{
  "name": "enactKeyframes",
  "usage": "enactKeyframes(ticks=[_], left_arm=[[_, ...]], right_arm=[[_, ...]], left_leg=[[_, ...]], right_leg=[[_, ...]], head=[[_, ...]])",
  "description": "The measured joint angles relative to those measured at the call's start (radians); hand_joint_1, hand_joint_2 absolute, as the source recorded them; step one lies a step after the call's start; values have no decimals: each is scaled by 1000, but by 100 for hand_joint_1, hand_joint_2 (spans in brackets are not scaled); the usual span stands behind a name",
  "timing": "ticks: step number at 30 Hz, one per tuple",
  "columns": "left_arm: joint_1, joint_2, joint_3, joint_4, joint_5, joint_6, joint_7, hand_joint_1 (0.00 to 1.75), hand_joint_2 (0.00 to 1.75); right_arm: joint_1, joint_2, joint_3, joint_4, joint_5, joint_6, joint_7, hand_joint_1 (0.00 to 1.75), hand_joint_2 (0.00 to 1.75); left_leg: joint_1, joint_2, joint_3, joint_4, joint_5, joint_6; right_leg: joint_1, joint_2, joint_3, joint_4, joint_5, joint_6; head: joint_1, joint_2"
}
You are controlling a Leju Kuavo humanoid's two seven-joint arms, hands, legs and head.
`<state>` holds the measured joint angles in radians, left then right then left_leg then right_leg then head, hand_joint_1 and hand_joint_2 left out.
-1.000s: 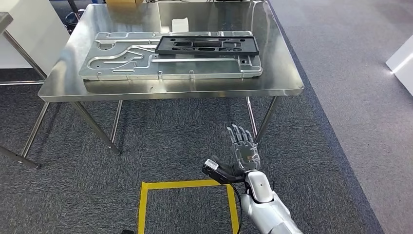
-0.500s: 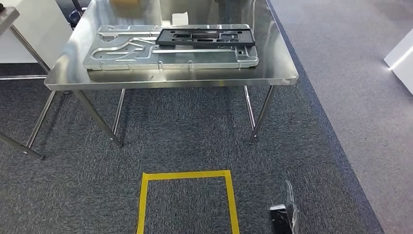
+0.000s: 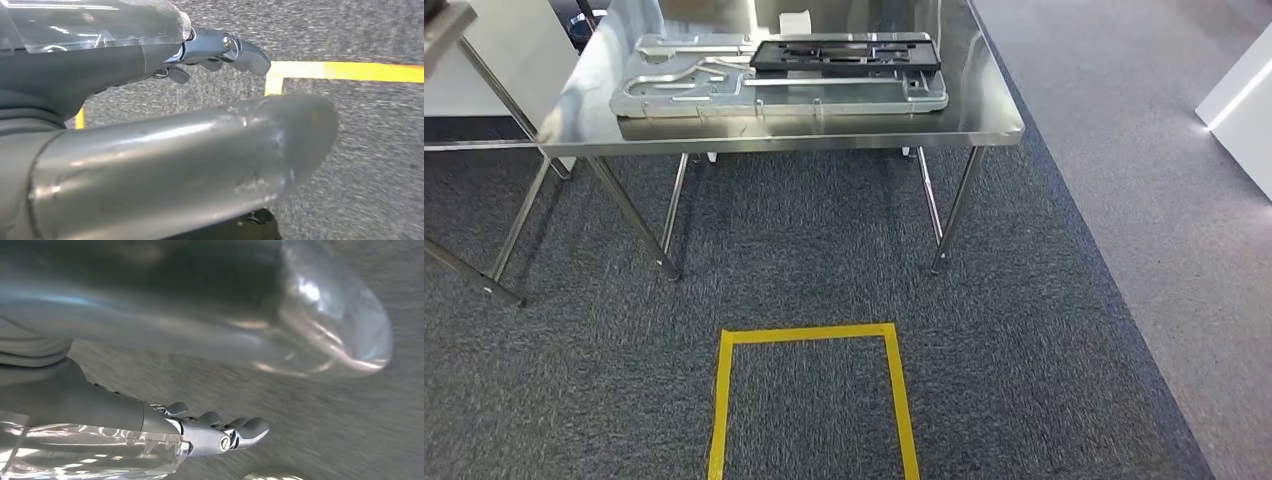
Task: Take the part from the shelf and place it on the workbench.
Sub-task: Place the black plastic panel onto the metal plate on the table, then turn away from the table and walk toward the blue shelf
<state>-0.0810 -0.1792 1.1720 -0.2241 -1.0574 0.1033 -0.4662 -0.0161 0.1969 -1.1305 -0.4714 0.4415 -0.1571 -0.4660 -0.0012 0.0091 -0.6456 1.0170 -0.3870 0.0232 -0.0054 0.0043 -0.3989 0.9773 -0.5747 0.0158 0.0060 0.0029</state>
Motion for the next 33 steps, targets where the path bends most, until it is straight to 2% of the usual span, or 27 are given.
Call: enactKeyframes(ticks=[1,3,4,5,7,8,9,10,11,12,13,15,16,17,18,19,20,22,23,24,25,26,27,29,30,31,33], left_arm=[[-1,-1,5,0,0,4,1,0,0],[-1,-2,16,0,1,15,15,0,0],[0,-2,22,0,3,21,29,0,0],[2,-2,28,0,5,26,46,0,0],[5,-3,39,0,8,37,77,0,0],[6,-4,43,0,8,41,88,0,0],[6,-4,48,0,8,43,94,0,0],[6,-4,51,0,8,45,100,0,0],[6,-5,53,0,8,46,107,0,0],[6,-5,54,0,8,48,115,0,0],[4,-5,55,-1,8,49,124,0,0],[-2,-6,57,-3,7,52,139,0,0],[-5,-6,58,-4,6,53,144,0,0],[-6,-7,59,-5,4,53,148,0,0],[-6,-9,60,-5,2,53,151,0,0],[-4,-10,61,-6,-1,53,152,0,0],[-3,-11,61,-6,-4,53,153,0,0],[-3,-13,61,-7,-13,52,153,0,0],[-3,-13,61,-7,-18,51,152,0,0],[-4,-14,61,-7,-22,50,150,0,0],[-3,-14,61,-7,-24,49,149,0,0],[-3,-14,61,-7,-25,48,149,0,0],[-2,-15,61,-7,-25,48,149,0,0],[-4,-16,61,-7,-26,48,149,0,0],[-6,-17,61,-7,-26,48,148,0,0],[-6,-17,61,-7,-28,48,148,0,0],[-5,-17,60,-7,-31,49,147,0,0]], right_arm=[[-7,-1,-17,26,12,-21,43,0,0],[-17,-3,-46,77,43,-59,136,0,0],[-21,-3,-54,97,60,-75,183,0,0],[-23,-4,-59,115,78,-85,229,0,0],[-24,-7,-62,144,111,-95,297,0,0],[-24,-8,-62,156,123,-98,318,0,0],[-24,-9,-62,167,131,-99,329,0,0],[-26,-9,-62,175,138,-100,337,0,0],[-28,-9,-61,182,146,-99,346,0,0],[-30,-9,-60,188,157,-97,356,0,0],[-31,-9,-58,193,170,-94,366,0,0],[-32,-10,-46,203,203,-82,383,0,0],[-33,-11,-38,207,219,-73,390,0,0],[-35,-12,-27,210,238,-63,395,0,0],[-36,-14,-14,212,260,-51,399,0,0],[-37,-16,0,214,283,-39,403,0,0],[-36,-18,15,216,309,-26,407,0,0],[-31,-21,46,221,360,1,418,0,0],[-28,-22,62,223,382,13,424,0,0],[-25,-23,77,225,398,22,428,0,0],[-24,-23,91,227,408,28,431,0,0],[-22,-24,103,228,412,32,433,0,0],[-21,-24,112,229,414,34,433,0,0],[-19,-25,125,231,416,36,434,0,0],[-18,-26,130,232,417,37,434,0,0],[-19,-26,135,233,418,39,435,0,0],[-20,-26,143,234,422,46,438,0,0]], left_leg=[[0,-1,-2,-3,12,-6],[3,-5,-11,-4,21,-18],[4,-8,-20,12,-1,-23],[6,-9,-33,48,-43,-28],[9,-9,-66,174,-141,-38],[10,-9,-78,238,-168,-42],[11,-9,-80,282,-171,-44],[11,-8,-67,295,-154,-44],[11,-5,-36,271,-125,-43],[10,6,11,218,-102,-40],[8,26,66,150,-94,-35],[0,60,141,34,-113,-21],[-4,64,153,4,-126,-14],[-4,56,151,-10,-130,-7],[-1,47,148,-19,-128,-1],[2,38,143,-23,-122,6],[5,28,138,-27,-114,12],[6,9,122,-27,-99,20],[5,-3,114,-26,-92,22],[5,-16,107,-25,-86,22],[5,-29,101,-22,-81,20],[5,-42,97,-20,-77,18],[5,-54,93,-16,-74,15],[2,-74,83,-9,-70,6],[1,-81,78,-6,-67,1],[1,-90,73,-6,-63,-6],[3,-100,65,-4,-58,-18]], right_leg=[[4,0,16,-32,-7,-6],[4,-11,3,-39,8,-23],[2,-18,-5,-40,19,-32],[0,-26,-16,-41,29,-40],[3,-40,-40,-38,47,-49],[5,-48,-55,-34,55,-50],[6,-56,-70,-29,62,-50],[7,-64,-84,-22,67,-50],[8,-72,-98,-13,70,-48],[9,-80,-108,-4,71,-47],[11,-89,-118,6,72,-45],[17,-110,-129,22,73,-37],[19,-121,-133,26,76,-31],[20,-132,-135,28,79,-26],[18,-130,-138,33,78,-19],[16,-112,-144,47,66,-12],[12,-83,-158,79,39,-6],[4,-24,-207,195,-38,4],[1,-14,-231,255,-67,7],[0,-10,-244,291,-78,9],[-1,-8,-237,289,-66,10],[-3,-4,-212,249,-38,9],[-4,9,-172,180,-1,7],[-6,48,-109,56,41,1],[-6,61,-96,26,46,-3],[-4,62,-96,19,44,-7],[-5,40,-98,14,53,-20]], head=[[1,0],[3,0],[2,0],[-1,0],[-5,0],[-7,0],[-7,0],[-7,0],[-8,0],[-8,0],[-8,0],[-8,0],[-8,0],[-7,0],[-7,0],[-5,0],[-2,0],[2,0],[2,0],[2,0],[2,0],[3,0],[3,0],[3,0],[3,0],[2,0],[2,0]])
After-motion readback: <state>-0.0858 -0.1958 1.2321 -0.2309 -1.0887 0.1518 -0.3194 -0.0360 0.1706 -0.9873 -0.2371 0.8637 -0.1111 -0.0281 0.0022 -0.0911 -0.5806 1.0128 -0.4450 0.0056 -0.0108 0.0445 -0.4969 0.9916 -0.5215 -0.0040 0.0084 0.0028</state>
